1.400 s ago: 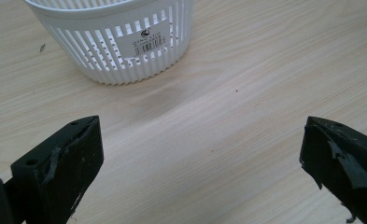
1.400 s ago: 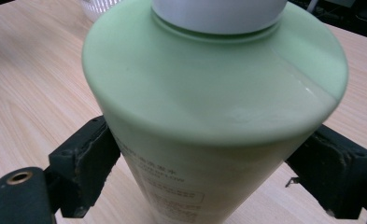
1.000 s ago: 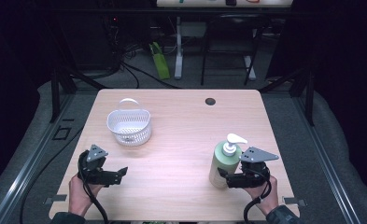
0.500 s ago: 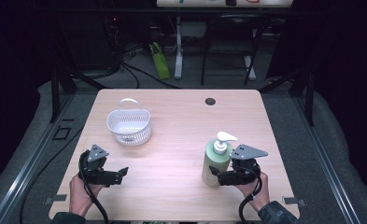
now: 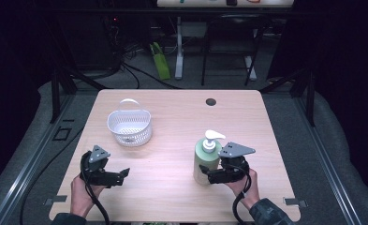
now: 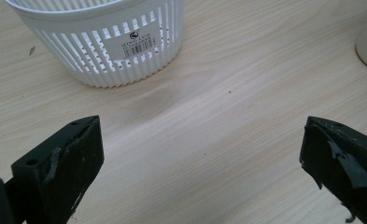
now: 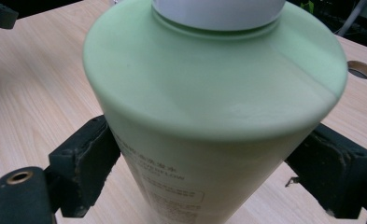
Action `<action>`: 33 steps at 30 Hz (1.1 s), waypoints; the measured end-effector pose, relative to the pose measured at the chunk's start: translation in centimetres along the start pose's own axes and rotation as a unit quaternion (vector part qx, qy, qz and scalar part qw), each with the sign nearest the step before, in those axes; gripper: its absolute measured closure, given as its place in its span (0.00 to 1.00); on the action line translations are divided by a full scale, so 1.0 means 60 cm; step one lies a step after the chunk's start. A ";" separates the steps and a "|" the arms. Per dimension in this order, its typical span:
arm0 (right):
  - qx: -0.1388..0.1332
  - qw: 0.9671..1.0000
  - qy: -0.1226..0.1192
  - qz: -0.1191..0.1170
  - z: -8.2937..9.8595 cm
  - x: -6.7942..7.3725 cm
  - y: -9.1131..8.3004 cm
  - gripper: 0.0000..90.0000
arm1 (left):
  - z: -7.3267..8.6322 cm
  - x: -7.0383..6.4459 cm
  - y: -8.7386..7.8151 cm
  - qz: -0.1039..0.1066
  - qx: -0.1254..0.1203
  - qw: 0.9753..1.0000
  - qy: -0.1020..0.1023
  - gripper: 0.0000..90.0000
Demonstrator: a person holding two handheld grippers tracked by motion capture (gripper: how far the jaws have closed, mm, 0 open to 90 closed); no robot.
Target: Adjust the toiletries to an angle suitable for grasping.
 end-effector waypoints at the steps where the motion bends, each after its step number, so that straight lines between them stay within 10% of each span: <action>1: -0.001 1.000 0.001 -0.001 -0.001 0.001 0.002 0.13 | 0.000 -0.001 0.000 0.000 0.000 1.000 -0.001 0.00; 33: -0.010 1.000 -0.016 -0.025 -0.040 0.045 0.067 0.13 | -0.006 -0.028 0.014 0.026 -0.001 1.000 0.010 0.00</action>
Point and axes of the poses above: each handheld gripper's, and its own axes: y roughly forward along the jaws, z roughly out of its underside, x roughly to its left, the point moved 3 cm from there along y, roughly forward along the jaws, and after that the axes turned 1 degree about -y, right-handed, at the moved point
